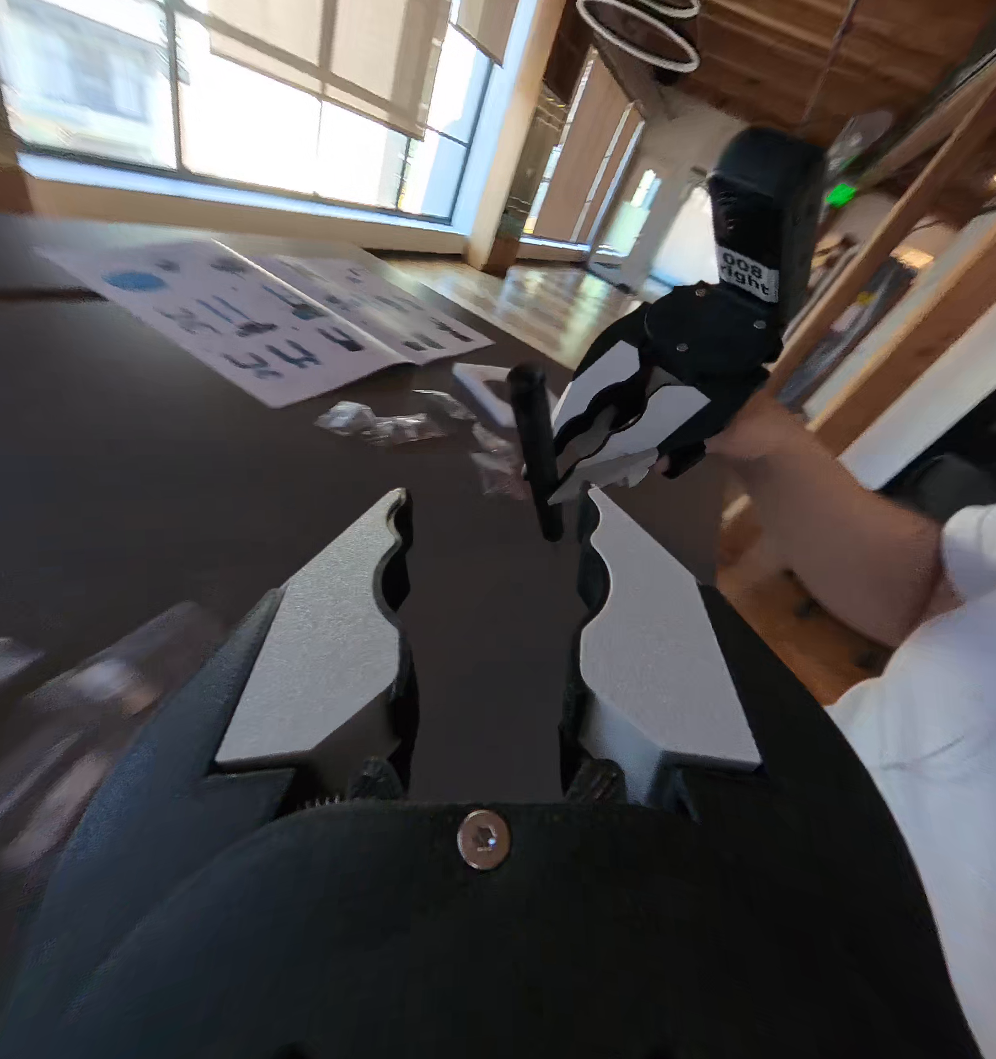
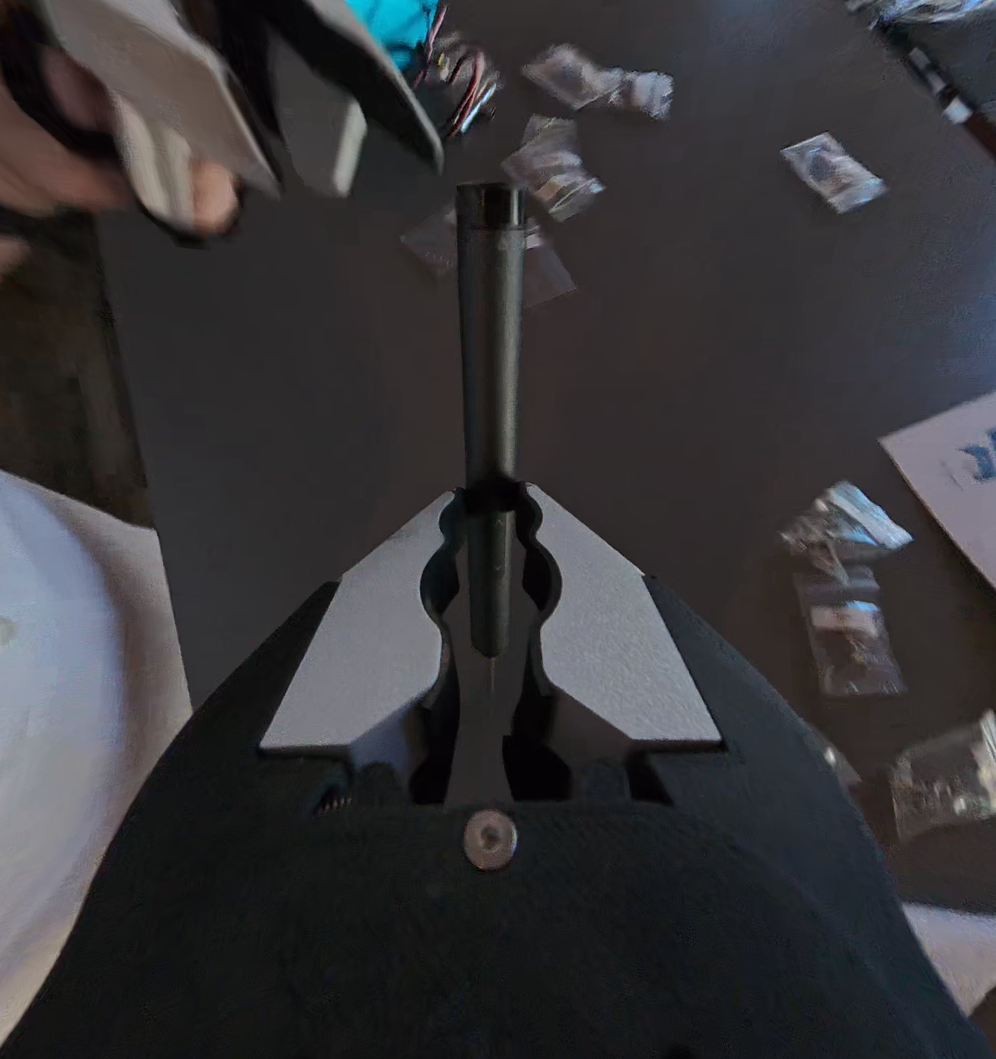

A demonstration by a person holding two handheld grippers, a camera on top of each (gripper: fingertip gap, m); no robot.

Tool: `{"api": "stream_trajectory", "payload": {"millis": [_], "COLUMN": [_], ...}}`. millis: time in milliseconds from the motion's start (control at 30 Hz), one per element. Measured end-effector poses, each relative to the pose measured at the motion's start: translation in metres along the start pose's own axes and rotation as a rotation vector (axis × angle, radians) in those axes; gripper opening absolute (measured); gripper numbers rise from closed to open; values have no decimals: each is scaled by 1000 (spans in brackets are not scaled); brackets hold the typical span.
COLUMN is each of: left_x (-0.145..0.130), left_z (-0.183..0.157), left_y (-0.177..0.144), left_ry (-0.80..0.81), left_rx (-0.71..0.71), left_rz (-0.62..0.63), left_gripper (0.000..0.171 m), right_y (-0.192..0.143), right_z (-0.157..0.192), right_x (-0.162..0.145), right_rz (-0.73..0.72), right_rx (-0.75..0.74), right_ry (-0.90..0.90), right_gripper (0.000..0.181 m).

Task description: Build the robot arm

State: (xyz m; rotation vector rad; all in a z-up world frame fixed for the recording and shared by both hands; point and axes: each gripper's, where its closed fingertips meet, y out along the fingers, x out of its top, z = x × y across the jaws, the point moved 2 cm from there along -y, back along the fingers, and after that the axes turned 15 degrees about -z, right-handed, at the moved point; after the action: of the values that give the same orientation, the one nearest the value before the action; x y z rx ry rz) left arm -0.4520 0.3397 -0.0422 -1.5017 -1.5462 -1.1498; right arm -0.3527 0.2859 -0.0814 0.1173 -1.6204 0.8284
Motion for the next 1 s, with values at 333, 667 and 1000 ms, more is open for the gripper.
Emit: {"api": "stream_trajectory", "payload": {"millis": [333, 667, 1000], "left_x": [-29, -38, -47], "left_z": [-101, -159, -155], "left_y": [191, 288, 351], "left_ry": [32, 185, 176], "left_rx": [-144, -12, -5], "left_rz": [-172, -98, 84], "left_gripper": [52, 16, 16], "right_y": [-122, -203, -212], "right_z": [-49, -65, -97], "right_x": [-41, -57, -68], "right_rz": [-150, -347, -400], "right_rx": [99, 350, 439], "right_ry": [-45, -18, 59], "right_gripper": [17, 17, 17]}}
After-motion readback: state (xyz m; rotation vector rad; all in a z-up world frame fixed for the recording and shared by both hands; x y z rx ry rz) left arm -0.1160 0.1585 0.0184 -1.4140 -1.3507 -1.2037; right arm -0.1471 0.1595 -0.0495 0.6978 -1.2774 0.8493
